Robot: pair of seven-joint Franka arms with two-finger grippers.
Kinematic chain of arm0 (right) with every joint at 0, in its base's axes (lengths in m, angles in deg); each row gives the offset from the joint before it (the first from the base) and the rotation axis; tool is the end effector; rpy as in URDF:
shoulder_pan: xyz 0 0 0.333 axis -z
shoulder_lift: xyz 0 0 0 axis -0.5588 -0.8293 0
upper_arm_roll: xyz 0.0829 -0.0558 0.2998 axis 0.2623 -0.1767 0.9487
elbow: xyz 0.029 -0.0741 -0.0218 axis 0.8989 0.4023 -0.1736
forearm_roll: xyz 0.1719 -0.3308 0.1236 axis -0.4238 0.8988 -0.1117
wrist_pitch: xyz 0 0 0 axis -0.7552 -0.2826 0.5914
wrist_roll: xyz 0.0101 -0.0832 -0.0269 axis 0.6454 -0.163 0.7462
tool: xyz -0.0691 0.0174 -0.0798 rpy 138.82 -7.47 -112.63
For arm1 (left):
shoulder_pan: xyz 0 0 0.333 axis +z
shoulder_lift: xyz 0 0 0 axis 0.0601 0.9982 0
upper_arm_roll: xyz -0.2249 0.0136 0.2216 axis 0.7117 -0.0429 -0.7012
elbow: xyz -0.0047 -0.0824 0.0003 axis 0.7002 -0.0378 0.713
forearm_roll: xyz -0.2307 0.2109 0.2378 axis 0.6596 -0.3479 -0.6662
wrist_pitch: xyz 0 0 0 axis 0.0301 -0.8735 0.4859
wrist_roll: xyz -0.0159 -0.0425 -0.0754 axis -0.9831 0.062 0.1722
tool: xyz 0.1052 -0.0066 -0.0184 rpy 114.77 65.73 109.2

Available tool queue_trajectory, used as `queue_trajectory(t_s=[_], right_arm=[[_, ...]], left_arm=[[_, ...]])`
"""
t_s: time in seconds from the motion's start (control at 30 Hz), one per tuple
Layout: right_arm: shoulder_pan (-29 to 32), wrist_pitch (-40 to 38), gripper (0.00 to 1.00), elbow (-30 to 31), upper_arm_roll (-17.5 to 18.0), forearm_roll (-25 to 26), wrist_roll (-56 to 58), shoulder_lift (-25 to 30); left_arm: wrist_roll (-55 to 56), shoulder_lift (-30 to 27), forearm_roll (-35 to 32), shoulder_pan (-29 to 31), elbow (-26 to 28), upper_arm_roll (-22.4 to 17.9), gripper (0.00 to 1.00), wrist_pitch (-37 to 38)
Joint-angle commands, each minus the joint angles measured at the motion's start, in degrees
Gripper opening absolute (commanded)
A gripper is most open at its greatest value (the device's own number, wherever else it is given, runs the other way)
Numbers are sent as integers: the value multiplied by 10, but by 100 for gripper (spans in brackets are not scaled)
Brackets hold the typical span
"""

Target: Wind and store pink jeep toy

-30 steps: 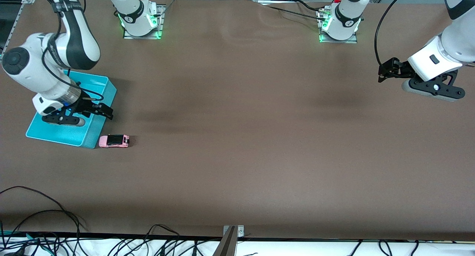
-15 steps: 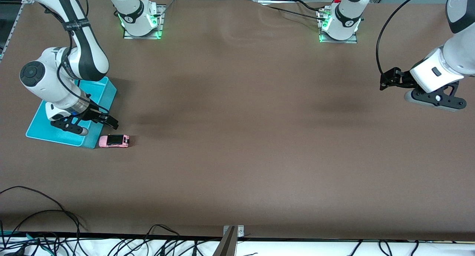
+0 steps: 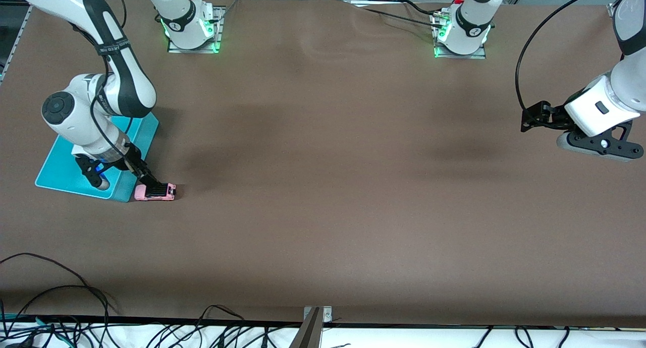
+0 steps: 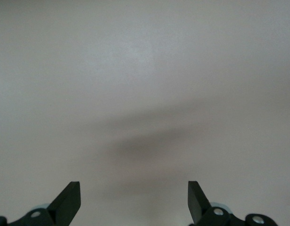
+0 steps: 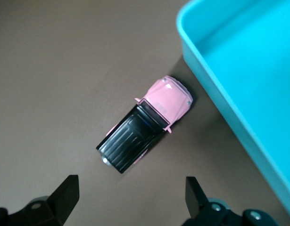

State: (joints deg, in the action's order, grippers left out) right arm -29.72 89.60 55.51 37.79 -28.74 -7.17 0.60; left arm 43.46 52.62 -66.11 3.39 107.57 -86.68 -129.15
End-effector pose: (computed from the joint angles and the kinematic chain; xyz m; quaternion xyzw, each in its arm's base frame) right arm 0.5822 0.0011 0.2677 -0.9121 0.4032 -0.0563 0.0491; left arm 0.5878 -0.0308 0.5574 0.9936 -0.0997 -0.0515 0.0081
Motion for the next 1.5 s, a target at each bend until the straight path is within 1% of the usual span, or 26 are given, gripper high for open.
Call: queue_trajectory(t_s=[0.0,0.27,0.63,0.9,1.23,1.47], right_arm=[[-3,20,100,-3,2,-9,-84,-18],[-5,52,100,-3,1,-3,-193,-40],[-6,86,100,-4,-4,-2,-294,-54],[-6,94,100,-6,-6,-2,-305,-66],[-6,102,100,-7,-21,-1,-306,-88],[-6,102,100,-10,-22,0,-305,-98]], left_arm=[[6,8,2,1,-19,1,100,8],[6,8,2,3,-19,1,100,8],[6,8,3,3,-18,1,100,8],[5,8,3,4,-18,1,100,8],[5,8,3,4,-18,1,100,8],[5,8,3,4,-18,1,100,8]])
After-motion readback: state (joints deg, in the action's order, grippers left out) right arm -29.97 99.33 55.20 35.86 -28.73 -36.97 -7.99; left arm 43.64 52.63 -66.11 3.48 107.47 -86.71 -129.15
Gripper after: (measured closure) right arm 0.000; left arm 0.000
